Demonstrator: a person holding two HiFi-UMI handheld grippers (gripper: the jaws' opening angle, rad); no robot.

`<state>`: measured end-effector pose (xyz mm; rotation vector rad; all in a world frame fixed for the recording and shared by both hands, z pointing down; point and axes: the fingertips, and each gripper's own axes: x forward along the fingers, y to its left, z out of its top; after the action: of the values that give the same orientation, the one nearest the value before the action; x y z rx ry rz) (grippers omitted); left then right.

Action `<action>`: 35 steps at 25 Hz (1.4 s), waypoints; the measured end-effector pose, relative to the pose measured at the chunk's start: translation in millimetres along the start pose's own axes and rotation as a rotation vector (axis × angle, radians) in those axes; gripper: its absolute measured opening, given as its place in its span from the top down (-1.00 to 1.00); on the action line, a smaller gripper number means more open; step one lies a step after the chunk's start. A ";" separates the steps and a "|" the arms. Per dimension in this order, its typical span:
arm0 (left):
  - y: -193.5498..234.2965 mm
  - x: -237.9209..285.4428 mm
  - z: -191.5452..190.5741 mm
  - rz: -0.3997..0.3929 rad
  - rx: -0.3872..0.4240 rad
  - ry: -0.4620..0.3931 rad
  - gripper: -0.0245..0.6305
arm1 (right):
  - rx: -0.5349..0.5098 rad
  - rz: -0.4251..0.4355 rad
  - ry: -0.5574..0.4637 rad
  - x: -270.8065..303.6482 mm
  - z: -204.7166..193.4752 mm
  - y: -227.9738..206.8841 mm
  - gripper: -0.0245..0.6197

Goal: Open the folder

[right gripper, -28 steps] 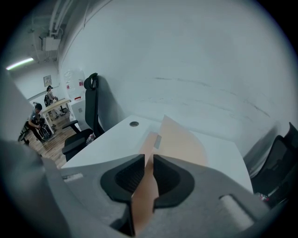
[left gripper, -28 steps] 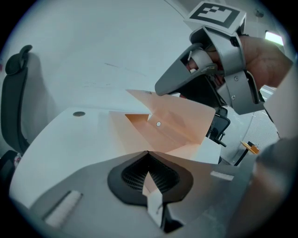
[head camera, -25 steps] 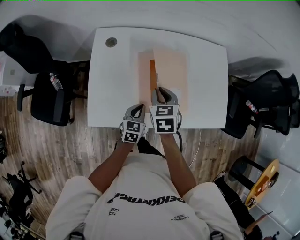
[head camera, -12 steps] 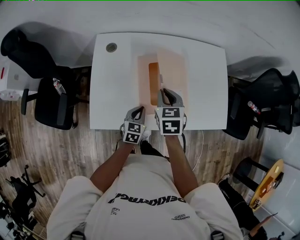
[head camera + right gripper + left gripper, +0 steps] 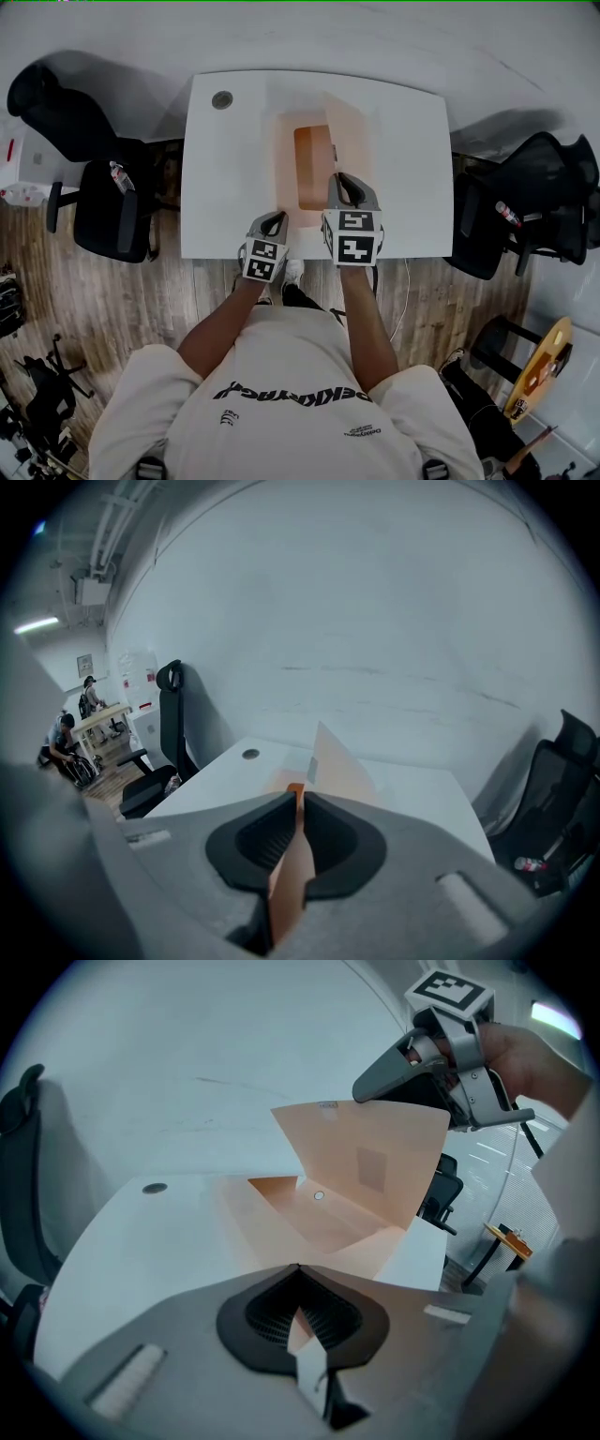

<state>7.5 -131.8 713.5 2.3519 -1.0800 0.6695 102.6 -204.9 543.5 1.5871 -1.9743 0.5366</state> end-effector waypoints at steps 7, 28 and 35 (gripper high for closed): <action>-3.0 -0.5 0.0 -0.005 0.026 0.023 0.95 | 0.021 -0.054 -0.031 -15.1 2.7 -26.8 0.87; -6.9 0.3 3.2 -0.007 0.087 0.077 0.95 | 0.054 -0.163 -0.064 -42.5 -0.5 -90.4 0.90; -11.0 2.6 1.7 -0.029 0.092 0.089 0.95 | 0.062 -0.184 -0.061 -48.5 -3.9 -110.8 0.91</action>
<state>18.1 -127.9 711.4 2.3853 -0.9947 0.8208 218.7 -190.7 512.6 1.8213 -1.8469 0.4850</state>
